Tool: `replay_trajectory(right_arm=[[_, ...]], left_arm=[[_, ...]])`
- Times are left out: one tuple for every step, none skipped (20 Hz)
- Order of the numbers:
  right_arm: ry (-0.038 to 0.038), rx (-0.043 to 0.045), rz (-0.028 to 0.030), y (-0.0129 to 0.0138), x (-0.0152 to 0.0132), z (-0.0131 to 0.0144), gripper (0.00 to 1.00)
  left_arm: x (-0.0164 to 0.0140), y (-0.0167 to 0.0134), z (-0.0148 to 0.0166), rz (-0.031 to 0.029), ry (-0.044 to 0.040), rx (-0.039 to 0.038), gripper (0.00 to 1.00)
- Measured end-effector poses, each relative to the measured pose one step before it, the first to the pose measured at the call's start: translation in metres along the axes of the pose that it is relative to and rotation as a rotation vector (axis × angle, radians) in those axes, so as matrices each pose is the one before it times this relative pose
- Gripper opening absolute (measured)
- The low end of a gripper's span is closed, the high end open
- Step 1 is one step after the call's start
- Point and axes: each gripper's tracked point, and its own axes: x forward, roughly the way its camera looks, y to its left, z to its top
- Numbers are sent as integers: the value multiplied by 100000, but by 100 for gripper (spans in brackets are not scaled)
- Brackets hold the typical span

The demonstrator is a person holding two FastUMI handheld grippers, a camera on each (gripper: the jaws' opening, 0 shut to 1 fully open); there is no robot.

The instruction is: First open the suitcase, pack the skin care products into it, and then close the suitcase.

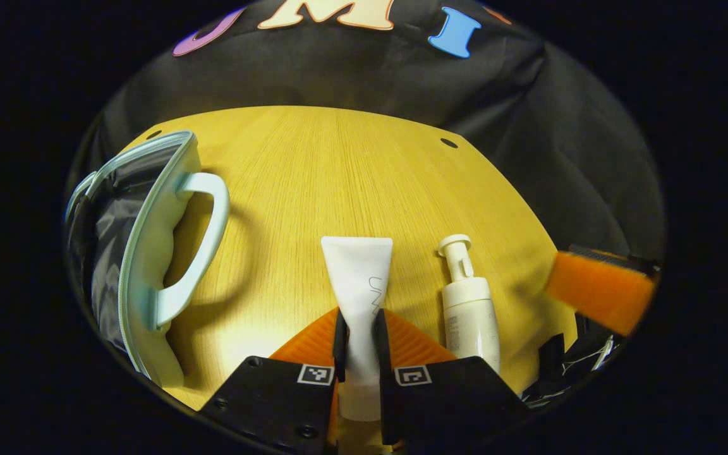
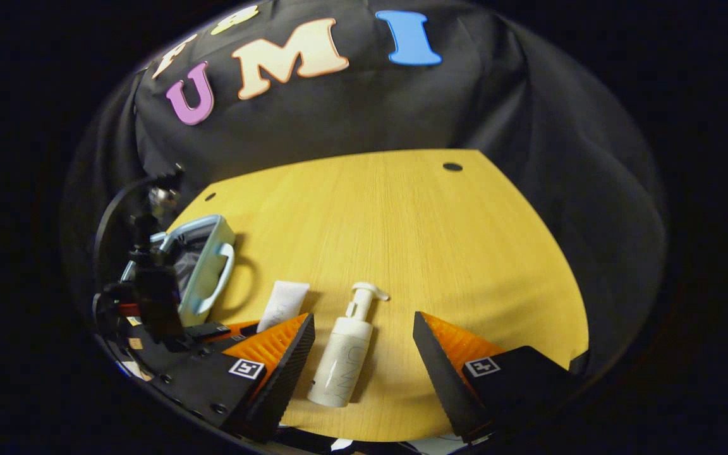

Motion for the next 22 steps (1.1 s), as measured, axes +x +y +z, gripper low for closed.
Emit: replay_trajectory(right_arm=[[3768,102,-240,7,971,-945,99],[3754,0,-217,16,744,-1014,99],[3132,-57,-31,69,746,-698,100],[2234,5,503,212,574,-647,99],[2945,-381,536,188,414,-642,100],[2399,-67,842,406,466,-655,96],[2476,-182,591,144,413,-526,96],[2987,853,2644,577,445,-692,96],[5827,2664,2594,616,486,-1029,94],[-4962,619,33,409,-99,924,79],[2526,-2518,543,-59,457,-515,64],[-2569,-971,264,24,34,255,58],[-31,-184,528,90,73,66,58],[-1218,130,529,165,-87,-51,53],[-824,970,724,-45,76,107,53],[-249,1049,1447,82,-121,-76,51],[-801,546,1418,0,19,157,51],[-861,-167,1110,-28,61,32,51],[-949,-787,1524,22,-132,175,51],[477,-667,2152,17,-298,-114,51],[-2171,-58,2042,135,-87,648,51],[59,-696,763,-379,-661,-115,51]], left_arm=[[116,51,89,-724,-439,-771,20],[-105,12,-87,-698,157,-910,20],[44,-26,90,-511,-503,-532,20],[-58,65,-62,-296,161,-39,20],[14,-51,21,-170,-228,367,20],[-63,22,-6,-81,191,433,21],[-46,-83,17,-83,24,836,21],[130,-91,-109,-147,155,816,20],[-84,-71,147,-107,-200,267,20],[167,-44,144,-185,-770,-627,21],[113,104,-172,-311,-272,-1239,18],[-212,-179,58,-424,306,-678,16],[82,-125,60,-660,428,677,8],[-163,-157,23,-392,1278,1402,6],[-50,66,-64,1100,678,1438,4],[-102,173,124,1553,10,2114,3],[-225,-112,533,1077,-1916,1526,3],[-511,-431,724,98,-1679,533,3],[-825,-344,1411,740,-2973,-560,3],[-564,1,1065,938,-2329,-451,3],[-675,251,1024,1392,-1493,-255,2],[-800,528,1169,1676,-2014,-723,3]])
